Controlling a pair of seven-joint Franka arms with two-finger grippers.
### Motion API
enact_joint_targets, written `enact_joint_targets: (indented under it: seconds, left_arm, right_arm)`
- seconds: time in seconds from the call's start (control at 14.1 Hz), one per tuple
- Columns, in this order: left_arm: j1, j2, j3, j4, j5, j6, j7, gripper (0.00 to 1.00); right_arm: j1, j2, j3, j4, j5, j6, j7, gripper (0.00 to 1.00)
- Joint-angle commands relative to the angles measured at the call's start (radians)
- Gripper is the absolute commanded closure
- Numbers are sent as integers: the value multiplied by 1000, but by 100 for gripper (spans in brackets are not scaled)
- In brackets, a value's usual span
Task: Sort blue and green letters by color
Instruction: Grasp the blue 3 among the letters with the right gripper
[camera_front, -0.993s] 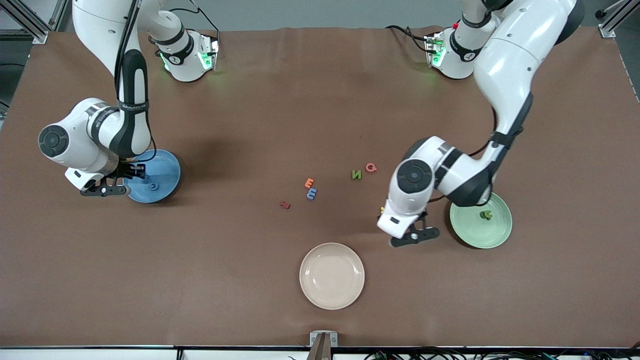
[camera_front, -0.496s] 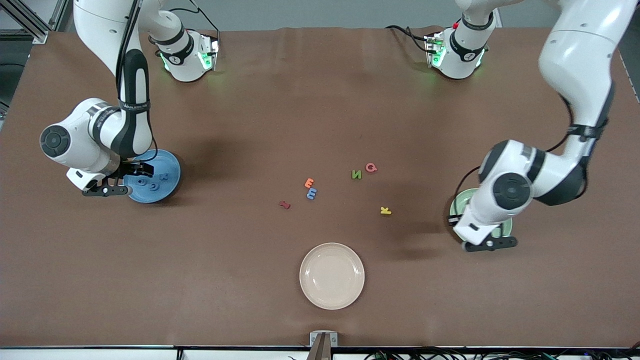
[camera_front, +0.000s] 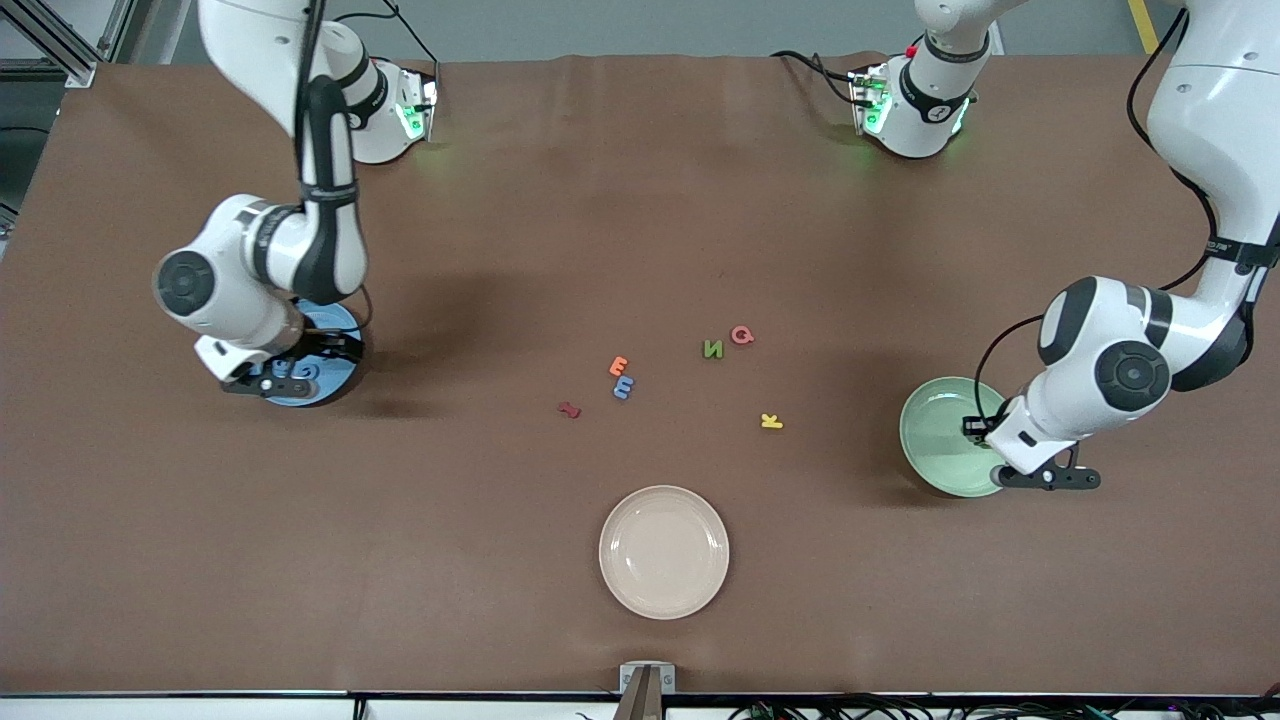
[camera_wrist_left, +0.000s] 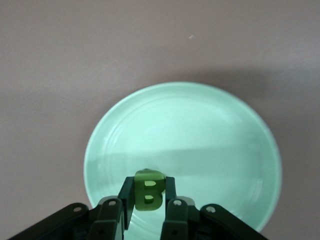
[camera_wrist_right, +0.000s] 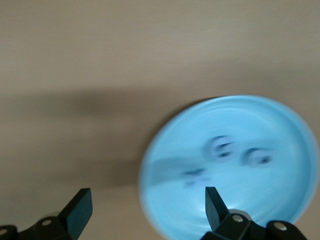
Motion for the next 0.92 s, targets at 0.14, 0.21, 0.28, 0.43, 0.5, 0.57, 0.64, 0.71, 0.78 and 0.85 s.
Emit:
enact_joint_targets:
  seconds: [0.14, 0.21, 0.28, 0.43, 0.5, 0.57, 0.64, 0.71, 0.78, 0.85]
  left_arm:
    - [42, -52, -13, -113, 15, 88, 29, 99]
    - [45, -54, -13, -132, 15, 117, 29, 99]
    - [45, -58, -13, -140, 15, 126, 29, 99]
    - [45, -58, -13, -148, 15, 131, 30, 99]
    - [45, -58, -13, -150, 17, 131, 30, 99]
    - [45, -58, -12, -150, 21, 134, 32, 99]
    - [47, -58, -12, -150, 32, 139, 35, 99]
    - [57, -55, -13, -150, 35, 140, 35, 99]
    - [60, -51, -13, -151, 35, 145, 37, 99]
    - [59, -49, -12, -153, 35, 154, 37, 99]
  right_arm:
    - [167, -16, 11, 97, 16, -59, 376, 0]
    - [178, -14, 54, 121, 16, -57, 436, 0]
    - [177, -13, 98, 149, 16, -49, 478, 0]
    - [172, 22, 175, 228, 16, -45, 593, 0]
    - [168, 45, 209, 268, 16, -43, 650, 0]
    - [154, 76, 248, 320, 16, -45, 706, 0]
    - [137, 114, 291, 376, 16, -46, 762, 0]
    - [116, 151, 333, 435, 16, -43, 823, 0]
    - [91, 185, 371, 486, 15, -42, 859, 0]
    - [62, 217, 411, 540, 13, -42, 883, 0]
